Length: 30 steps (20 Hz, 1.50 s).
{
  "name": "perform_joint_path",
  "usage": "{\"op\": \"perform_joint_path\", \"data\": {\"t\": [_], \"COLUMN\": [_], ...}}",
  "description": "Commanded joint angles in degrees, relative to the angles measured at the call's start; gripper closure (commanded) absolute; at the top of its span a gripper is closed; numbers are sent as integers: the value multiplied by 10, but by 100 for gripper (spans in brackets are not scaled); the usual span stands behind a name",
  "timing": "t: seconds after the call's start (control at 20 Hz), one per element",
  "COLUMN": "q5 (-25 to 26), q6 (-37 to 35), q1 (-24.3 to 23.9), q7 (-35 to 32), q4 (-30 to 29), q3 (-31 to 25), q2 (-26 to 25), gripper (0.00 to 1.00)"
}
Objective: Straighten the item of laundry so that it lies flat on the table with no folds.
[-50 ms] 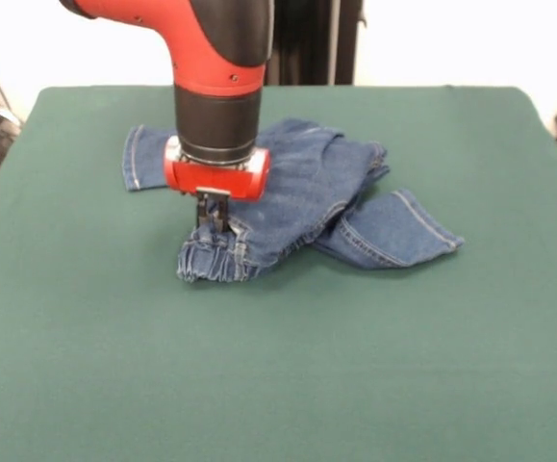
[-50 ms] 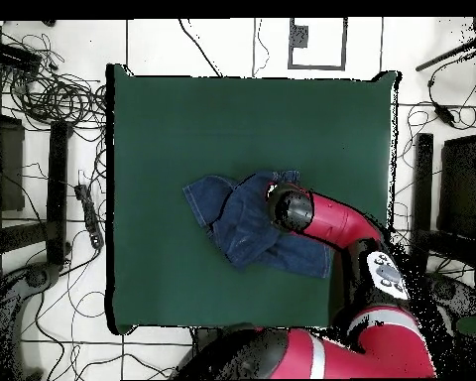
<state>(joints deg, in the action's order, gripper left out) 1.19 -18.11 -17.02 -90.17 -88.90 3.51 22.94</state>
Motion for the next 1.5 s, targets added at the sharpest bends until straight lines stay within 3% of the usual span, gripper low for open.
{"op": "perform_joint_path", "data": {"t": [0.05,0.4,0.7,1.05,1.25,1.5], "q5": [-54,-107,-140,-139,-124,-107], "q6": [-137,-113,-145,-244,-334,-371], "q1": [71,118,149,144,119,98], "q7": [-166,-225,-241,-221,-191,-161], "q4": [-36,-93,-96,-56,17,65], "q3": [28,53,70,77,76,65], "q2": [41,69,80,94,92,81], "gripper": [100,100,100,100,100,100]}}
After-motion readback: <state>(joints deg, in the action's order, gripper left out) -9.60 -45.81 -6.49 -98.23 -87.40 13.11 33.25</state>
